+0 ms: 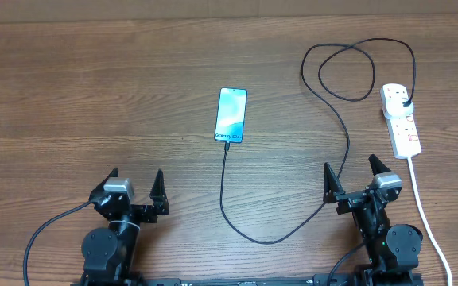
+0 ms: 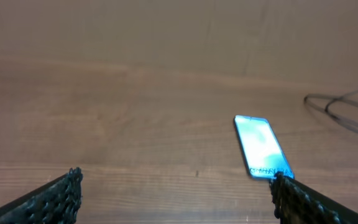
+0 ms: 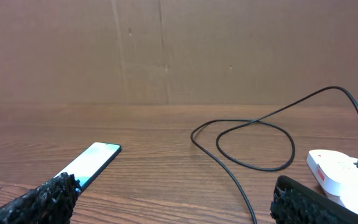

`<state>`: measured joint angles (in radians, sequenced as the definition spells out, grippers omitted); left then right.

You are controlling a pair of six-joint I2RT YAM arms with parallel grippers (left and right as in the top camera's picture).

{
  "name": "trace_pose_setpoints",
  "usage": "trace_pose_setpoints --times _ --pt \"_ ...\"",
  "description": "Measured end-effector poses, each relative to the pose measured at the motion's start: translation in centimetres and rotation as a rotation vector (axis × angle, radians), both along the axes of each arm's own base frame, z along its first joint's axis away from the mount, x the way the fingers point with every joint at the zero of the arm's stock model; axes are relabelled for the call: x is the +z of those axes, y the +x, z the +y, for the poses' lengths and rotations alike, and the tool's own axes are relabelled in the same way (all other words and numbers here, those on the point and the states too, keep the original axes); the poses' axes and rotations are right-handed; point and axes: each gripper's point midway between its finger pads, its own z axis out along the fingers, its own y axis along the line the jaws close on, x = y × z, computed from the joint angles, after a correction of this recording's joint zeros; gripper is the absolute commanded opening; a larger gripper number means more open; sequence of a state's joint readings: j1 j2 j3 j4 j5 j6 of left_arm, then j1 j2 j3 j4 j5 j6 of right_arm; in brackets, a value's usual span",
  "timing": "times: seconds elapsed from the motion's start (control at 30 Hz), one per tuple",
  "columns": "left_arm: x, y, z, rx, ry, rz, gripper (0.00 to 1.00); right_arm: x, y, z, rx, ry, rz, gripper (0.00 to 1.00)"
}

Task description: Plug charger to phone and switch on socket

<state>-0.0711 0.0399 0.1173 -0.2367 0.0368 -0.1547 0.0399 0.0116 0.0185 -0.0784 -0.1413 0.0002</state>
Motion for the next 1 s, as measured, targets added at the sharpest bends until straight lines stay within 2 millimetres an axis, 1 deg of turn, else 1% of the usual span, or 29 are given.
trace_pose_setpoints --times 0.2,0.3,0.5,0.77,1.0 --pt "-0.1 0.7 0.2 0.014 -0.038 -0.083 1.00 0.0 0.0 0.0 0.000 0.000 -0.001 1.00" --pt "-0.5 0.8 0.6 0.030 -0.046 -0.078 1.00 0.0 0.0 0.0 0.000 0.000 0.000 1.00" --pt "-0.7 0.8 1.0 0.057 -0.046 -0.073 1.00 0.0 0.0 0.0 0.000 0.000 0.000 1.00" --pt "-0.8 0.9 1.2 0.058 0.018 -0.077 1.00 0.0 0.0 0.0 0.000 0.000 0.000 1.00" --pt "-0.6 0.9 2.6 0.140 0.040 -0.083 1.00 0.0 0.0 0.0 0.000 0.000 0.000 1.00"
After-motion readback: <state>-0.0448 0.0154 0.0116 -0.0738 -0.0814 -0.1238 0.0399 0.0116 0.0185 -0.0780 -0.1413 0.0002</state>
